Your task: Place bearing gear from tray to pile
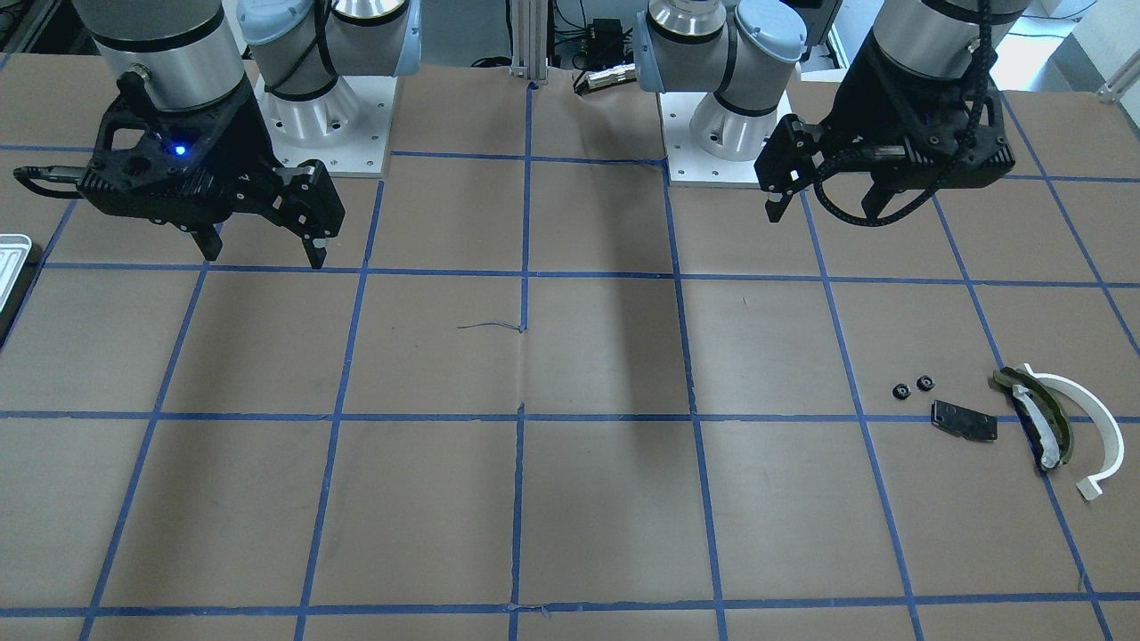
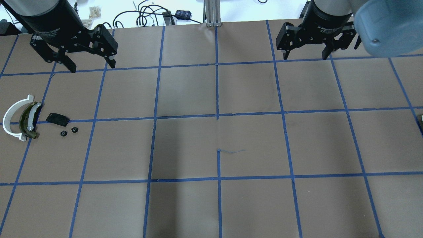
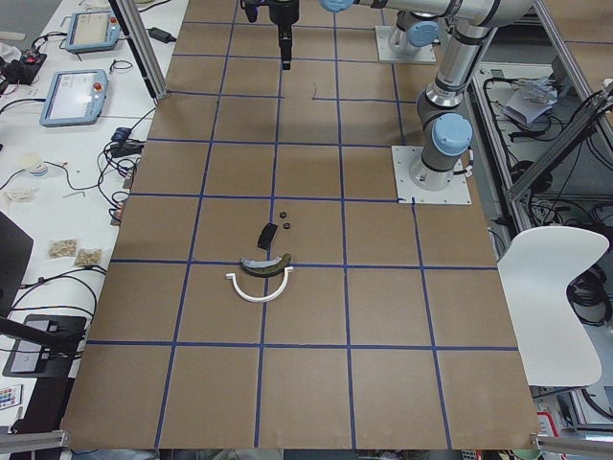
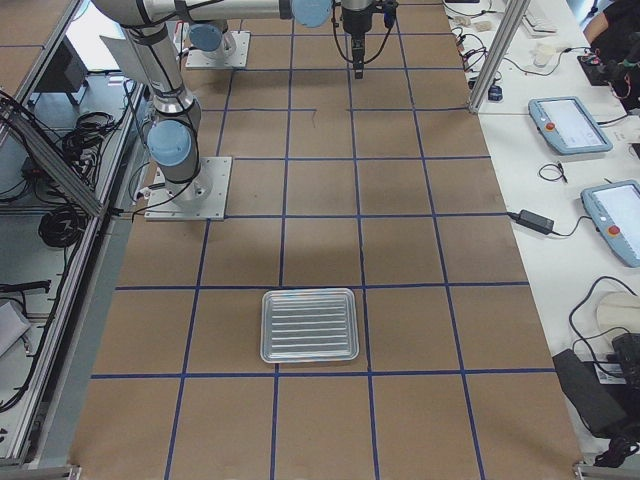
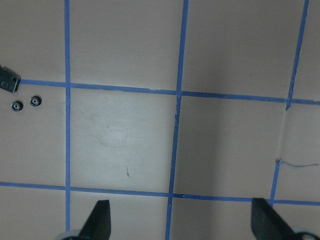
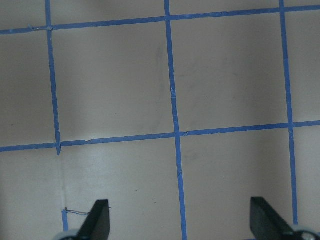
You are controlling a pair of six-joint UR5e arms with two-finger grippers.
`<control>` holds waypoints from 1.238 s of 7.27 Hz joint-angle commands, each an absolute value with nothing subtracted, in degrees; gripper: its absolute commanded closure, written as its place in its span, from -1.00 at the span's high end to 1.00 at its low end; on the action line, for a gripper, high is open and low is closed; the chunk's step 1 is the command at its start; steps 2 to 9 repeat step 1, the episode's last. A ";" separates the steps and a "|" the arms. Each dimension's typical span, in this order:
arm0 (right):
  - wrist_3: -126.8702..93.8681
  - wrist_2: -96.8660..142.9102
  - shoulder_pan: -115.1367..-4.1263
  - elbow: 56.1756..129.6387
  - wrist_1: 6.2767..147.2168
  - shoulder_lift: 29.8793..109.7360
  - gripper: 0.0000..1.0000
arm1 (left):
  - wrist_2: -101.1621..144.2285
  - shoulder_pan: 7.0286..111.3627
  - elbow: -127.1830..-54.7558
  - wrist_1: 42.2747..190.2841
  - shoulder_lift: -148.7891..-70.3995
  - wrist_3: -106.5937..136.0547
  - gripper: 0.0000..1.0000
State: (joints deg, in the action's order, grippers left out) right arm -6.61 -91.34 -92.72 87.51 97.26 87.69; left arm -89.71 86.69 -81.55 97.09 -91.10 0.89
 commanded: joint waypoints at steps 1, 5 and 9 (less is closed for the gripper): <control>-6.59 -91.41 -92.72 87.54 97.29 87.71 1.00 | -89.30 86.75 -81.39 96.68 -91.05 0.97 1.00; -6.59 -91.41 -92.72 87.54 97.29 87.71 1.00 | -89.30 86.75 -81.39 96.68 -91.05 0.97 1.00; -6.59 -91.41 -92.72 87.54 97.29 87.71 1.00 | -89.30 86.75 -81.39 96.68 -91.05 0.97 1.00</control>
